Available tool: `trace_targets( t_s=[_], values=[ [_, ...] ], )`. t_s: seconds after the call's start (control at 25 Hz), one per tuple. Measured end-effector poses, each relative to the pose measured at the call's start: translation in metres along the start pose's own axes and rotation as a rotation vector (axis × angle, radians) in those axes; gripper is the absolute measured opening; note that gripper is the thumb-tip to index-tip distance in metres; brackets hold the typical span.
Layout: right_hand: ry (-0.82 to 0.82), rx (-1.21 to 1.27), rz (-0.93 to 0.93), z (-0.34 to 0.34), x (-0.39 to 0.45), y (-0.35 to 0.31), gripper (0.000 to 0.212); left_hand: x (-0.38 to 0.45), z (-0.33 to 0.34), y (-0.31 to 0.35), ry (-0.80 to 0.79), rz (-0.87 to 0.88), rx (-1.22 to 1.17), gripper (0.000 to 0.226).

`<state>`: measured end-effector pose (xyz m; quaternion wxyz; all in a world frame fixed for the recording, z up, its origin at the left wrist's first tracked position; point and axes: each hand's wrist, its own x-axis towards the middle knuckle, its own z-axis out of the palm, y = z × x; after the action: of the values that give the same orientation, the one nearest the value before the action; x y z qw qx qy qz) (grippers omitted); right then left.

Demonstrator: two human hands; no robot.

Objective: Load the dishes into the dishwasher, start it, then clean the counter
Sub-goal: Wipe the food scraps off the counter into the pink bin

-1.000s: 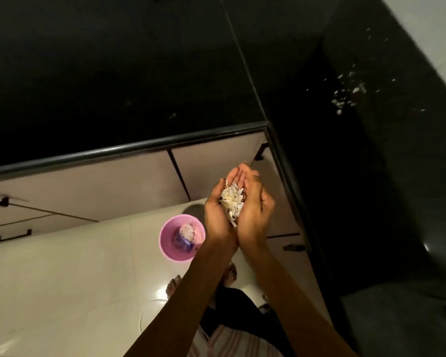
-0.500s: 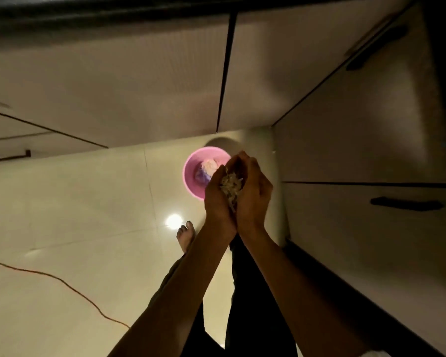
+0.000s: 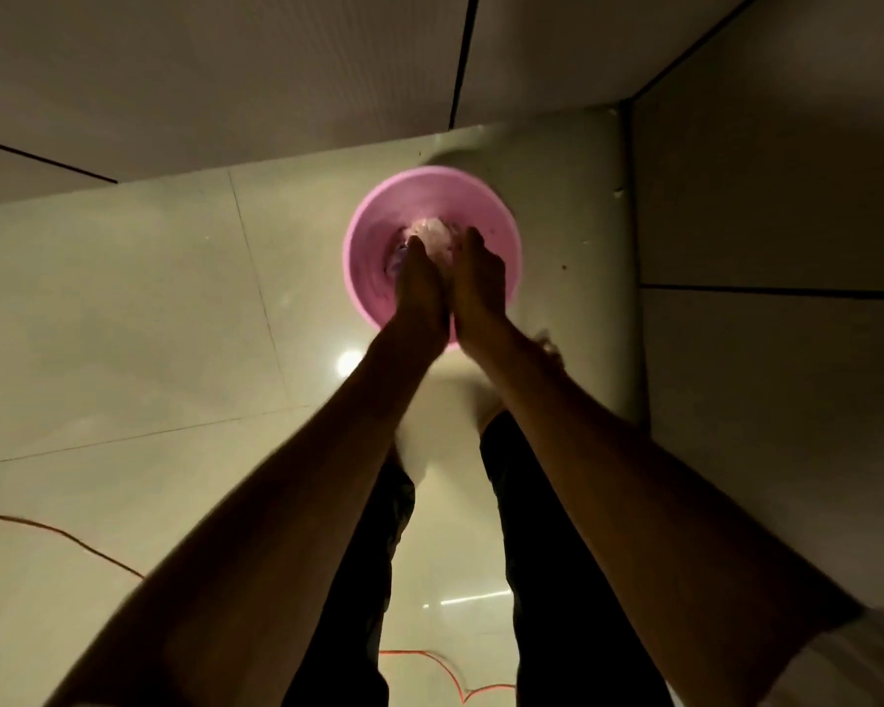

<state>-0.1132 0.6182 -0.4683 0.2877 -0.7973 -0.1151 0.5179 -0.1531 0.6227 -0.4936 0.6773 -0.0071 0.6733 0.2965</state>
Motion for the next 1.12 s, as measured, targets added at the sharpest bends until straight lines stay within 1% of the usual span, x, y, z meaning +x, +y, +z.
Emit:
trace_targets(
  t_s=[0.04,0.08,0.16,0.24,0.28,0.32,0.36,0.4,0.44,0.48,0.52,0.56,0.64,0.68,0.88,1.12],
  values=[
    [-0.013,-0.063,0.003,0.006,0.024,0.011,0.038,0.02,-0.003,-0.001,0.069,0.009,0.085,0.043],
    [-0.039,-0.096,0.019,0.007,0.041,0.019,0.037,0.032,-0.007,0.0,0.112,0.028,0.224,0.042],
    [-0.066,-0.186,0.001,0.005,0.064,0.034,0.033,0.047,-0.02,-0.003,0.129,0.086,0.57,0.038],
    [-0.1,-0.322,-0.075,0.001,0.069,0.044,0.035,0.058,-0.036,-0.008,0.121,0.247,0.807,0.028],
    [-0.099,-0.407,-0.154,-0.001,0.069,0.047,0.036,0.059,-0.041,-0.011,0.121,0.337,0.902,0.022],
    [-0.086,-0.498,-0.246,-0.003,0.066,0.047,0.032,0.059,-0.045,-0.014,0.14,0.424,0.968,0.016],
    [-0.052,-0.567,-0.328,-0.005,0.066,0.047,0.024,0.054,-0.046,-0.014,0.171,0.482,0.983,0.013],
    [-0.014,-0.612,-0.365,-0.006,0.064,0.045,0.016,0.048,-0.046,-0.012,0.191,0.528,0.965,0.012],
    [0.023,-0.633,-0.378,-0.007,0.064,0.042,0.017,0.043,-0.045,-0.008,0.186,0.55,0.95,0.015],
    [0.03,-0.665,-0.37,-0.008,0.062,0.037,0.023,0.038,-0.044,-0.004,0.153,0.564,0.958,0.023],
    [-0.015,-0.704,-0.353,-0.008,0.061,0.032,0.025,0.032,-0.044,0.0,0.111,0.565,1.004,0.031],
    [-0.112,-0.75,-0.327,-0.009,0.058,0.027,0.028,0.024,-0.043,0.004,0.081,0.56,1.057,0.036],
    [-0.307,-0.822,-0.267,-0.013,0.047,0.014,0.044,0.01,-0.042,0.013,0.049,0.531,1.12,0.039],
    [-0.337,-0.831,-0.264,-0.015,0.042,0.009,0.048,0.002,-0.042,0.017,0.033,0.524,1.138,0.039],
    [-0.261,-0.798,-0.437,-0.027,0.009,-0.011,0.04,-0.027,-0.046,0.031,-0.004,0.63,1.229,0.038],
    [-0.213,-0.844,-0.626,-0.056,-0.037,-0.034,0.039,-0.079,-0.042,0.05,-0.065,0.762,1.404,0.043]
  ],
)
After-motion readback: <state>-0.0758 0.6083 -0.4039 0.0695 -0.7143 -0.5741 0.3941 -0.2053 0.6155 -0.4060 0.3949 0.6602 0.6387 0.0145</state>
